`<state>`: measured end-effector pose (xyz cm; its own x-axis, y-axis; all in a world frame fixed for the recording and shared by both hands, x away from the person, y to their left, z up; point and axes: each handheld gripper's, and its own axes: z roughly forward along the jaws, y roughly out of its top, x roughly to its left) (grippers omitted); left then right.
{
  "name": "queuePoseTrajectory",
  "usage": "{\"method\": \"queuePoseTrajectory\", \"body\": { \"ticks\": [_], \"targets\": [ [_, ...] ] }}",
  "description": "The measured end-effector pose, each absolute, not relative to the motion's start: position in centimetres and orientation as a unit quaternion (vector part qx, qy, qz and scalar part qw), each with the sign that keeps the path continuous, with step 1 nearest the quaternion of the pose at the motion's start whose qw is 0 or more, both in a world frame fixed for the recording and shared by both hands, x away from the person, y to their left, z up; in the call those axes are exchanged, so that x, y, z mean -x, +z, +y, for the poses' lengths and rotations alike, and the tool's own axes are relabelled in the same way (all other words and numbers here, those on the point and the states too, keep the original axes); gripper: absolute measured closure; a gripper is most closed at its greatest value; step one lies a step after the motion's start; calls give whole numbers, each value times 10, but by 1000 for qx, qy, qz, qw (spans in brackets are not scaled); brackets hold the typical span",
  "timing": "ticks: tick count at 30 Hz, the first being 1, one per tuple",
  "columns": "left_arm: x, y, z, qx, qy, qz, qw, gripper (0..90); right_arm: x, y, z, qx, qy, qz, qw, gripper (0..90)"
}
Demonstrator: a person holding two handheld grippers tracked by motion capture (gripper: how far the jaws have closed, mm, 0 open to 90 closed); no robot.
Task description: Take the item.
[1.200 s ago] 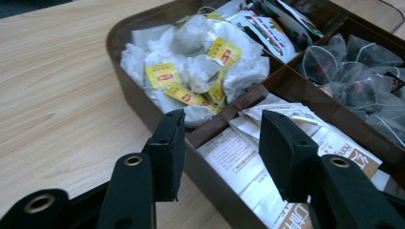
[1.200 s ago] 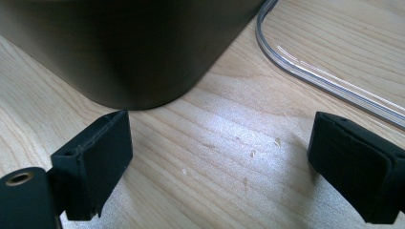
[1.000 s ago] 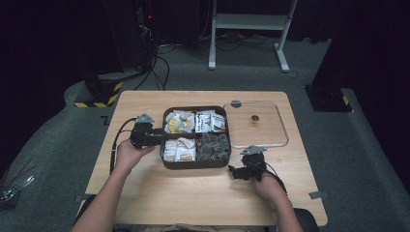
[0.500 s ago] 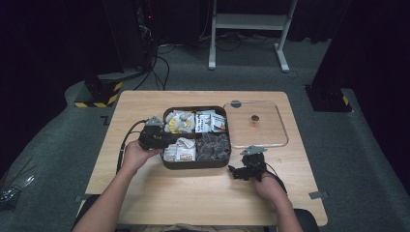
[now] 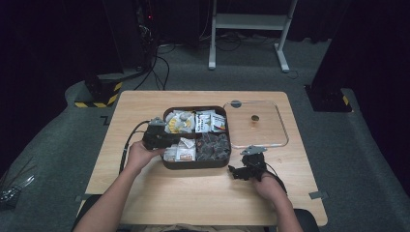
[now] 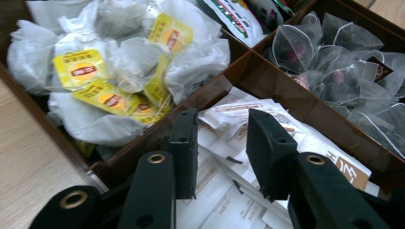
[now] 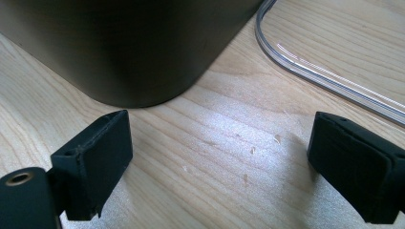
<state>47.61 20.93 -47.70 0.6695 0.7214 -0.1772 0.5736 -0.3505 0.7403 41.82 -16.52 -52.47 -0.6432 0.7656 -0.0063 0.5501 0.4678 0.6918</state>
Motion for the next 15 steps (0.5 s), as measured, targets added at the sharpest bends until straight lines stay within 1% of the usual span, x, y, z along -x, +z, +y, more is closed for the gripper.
{"method": "queuePoseTrajectory", "body": {
  "ticks": [5, 10, 11, 15],
  "targets": [
    [-476, -482, 200, -832, 92, 383, 391, 656, -418, -525, -165, -391, 336, 842, 160, 79],
    [-478, -484, 200, -836, 91, 383, 383, 671, -418, -525, -165, -390, 337, 842, 160, 79],
    [-479, -485, 199, -836, 98, 387, 375, 712, -418, -525, -165, -391, 337, 842, 160, 79],
    [-482, -486, 201, -835, 95, 391, 375, 722, -418, -525, -165, -390, 337, 842, 160, 79]
  ]
}}
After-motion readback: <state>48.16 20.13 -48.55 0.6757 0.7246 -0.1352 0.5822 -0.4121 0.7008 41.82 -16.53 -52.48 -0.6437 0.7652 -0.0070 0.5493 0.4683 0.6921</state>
